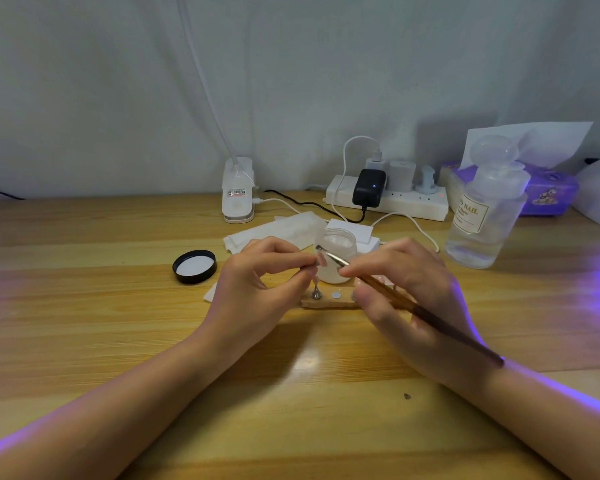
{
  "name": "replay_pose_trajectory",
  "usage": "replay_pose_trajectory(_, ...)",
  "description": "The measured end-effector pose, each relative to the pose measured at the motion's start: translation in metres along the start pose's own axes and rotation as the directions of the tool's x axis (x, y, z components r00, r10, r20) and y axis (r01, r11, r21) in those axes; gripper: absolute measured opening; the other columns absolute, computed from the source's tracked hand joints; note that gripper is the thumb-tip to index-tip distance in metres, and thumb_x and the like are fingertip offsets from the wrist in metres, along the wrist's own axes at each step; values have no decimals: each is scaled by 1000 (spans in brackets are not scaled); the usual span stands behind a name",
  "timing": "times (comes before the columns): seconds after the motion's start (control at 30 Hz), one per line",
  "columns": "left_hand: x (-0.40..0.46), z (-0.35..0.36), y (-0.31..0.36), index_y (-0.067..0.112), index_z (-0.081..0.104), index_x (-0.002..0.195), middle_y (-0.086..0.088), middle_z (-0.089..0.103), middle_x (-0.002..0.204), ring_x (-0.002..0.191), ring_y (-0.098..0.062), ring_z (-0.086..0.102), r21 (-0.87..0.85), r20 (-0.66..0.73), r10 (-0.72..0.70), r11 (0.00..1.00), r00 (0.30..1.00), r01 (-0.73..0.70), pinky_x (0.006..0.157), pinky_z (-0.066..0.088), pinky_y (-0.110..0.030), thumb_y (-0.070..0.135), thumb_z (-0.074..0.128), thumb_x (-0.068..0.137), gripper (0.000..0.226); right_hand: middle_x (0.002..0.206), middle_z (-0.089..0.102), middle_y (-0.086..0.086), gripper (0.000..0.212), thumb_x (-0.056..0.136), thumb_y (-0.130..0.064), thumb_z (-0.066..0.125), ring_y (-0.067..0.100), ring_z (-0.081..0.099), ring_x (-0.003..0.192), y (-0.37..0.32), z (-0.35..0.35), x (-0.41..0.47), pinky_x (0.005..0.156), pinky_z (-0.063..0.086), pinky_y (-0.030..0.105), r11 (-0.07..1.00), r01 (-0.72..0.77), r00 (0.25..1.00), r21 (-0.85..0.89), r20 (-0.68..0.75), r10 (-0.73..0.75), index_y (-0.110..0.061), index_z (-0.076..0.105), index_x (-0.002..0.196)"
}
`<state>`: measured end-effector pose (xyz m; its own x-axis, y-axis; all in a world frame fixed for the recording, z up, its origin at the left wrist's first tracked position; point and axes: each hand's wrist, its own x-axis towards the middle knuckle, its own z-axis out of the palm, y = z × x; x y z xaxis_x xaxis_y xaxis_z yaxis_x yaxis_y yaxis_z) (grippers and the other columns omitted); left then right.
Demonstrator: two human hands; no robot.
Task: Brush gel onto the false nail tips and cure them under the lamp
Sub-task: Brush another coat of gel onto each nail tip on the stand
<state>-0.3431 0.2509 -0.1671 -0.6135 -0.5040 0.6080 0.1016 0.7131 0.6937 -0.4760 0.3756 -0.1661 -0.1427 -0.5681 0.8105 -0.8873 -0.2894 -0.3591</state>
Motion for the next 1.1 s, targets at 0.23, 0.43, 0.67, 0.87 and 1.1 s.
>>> replay_pose_trajectory(0.23, 1, 0, -1, 40, 66, 87, 12, 64, 81, 85, -15, 59, -4, -7, -17, 1000, 1000, 17, 76, 47, -29, 20, 67, 76, 23, 63, 62, -5, 34, 84, -25, 44, 15, 54, 67, 3, -2, -2, 69, 38, 40, 996, 42, 998, 73, -42, -39, -10, 70, 66)
replay_pose_trajectory(0.43, 1, 1, -2, 38, 66, 86, 10, 65, 82, 85, -18, 60, -8, -8, -8, 1000, 1000, 8, 76, 48, -34, 25, 64, 74, 17, 80, 60, -14, 27, 82, -30, 50, 8, 54, 80, 3, -1, -1, 74, 40, 36, 999, 45, 999, 15, 3, -45, -13, 71, 81)
replay_pose_trajectory(0.67, 1, 0, -2, 38, 68, 87, 11, 65, 82, 85, -17, 59, -25, -1, -33, 999, 999, 33, 76, 48, -33, 26, 65, 74, 17, 67, 64, -4, 31, 83, -26, 46, 14, 55, 70, 5, -2, -4, 69, 40, 40, 997, 71, 996, 21, -54, -70, -10, 69, 70)
replay_pose_trajectory(0.87, 1, 0, -1, 35, 69, 86, 8, 65, 82, 86, -19, 59, -26, -1, -45, 999, 999, 45, 77, 49, -37, 19, 68, 76, 19, 75, 66, -8, 31, 85, -30, 47, 13, 55, 76, 4, 0, -2, 74, 39, 38, 995, 70, 997, -66, -20, -71, -13, 70, 76)
replay_pose_trajectory(1.1, 0, -1, 0, 34, 70, 86, 9, 65, 80, 86, -15, 59, -49, 17, -64, 997, 998, 65, 76, 47, -29, 16, 69, 76, 20, 70, 63, -7, 55, 96, -43, 31, 13, 54, 71, 6, -1, -4, 71, 37, 38, 996, 87, 995, 15, -50, -86, -10, 69, 73)
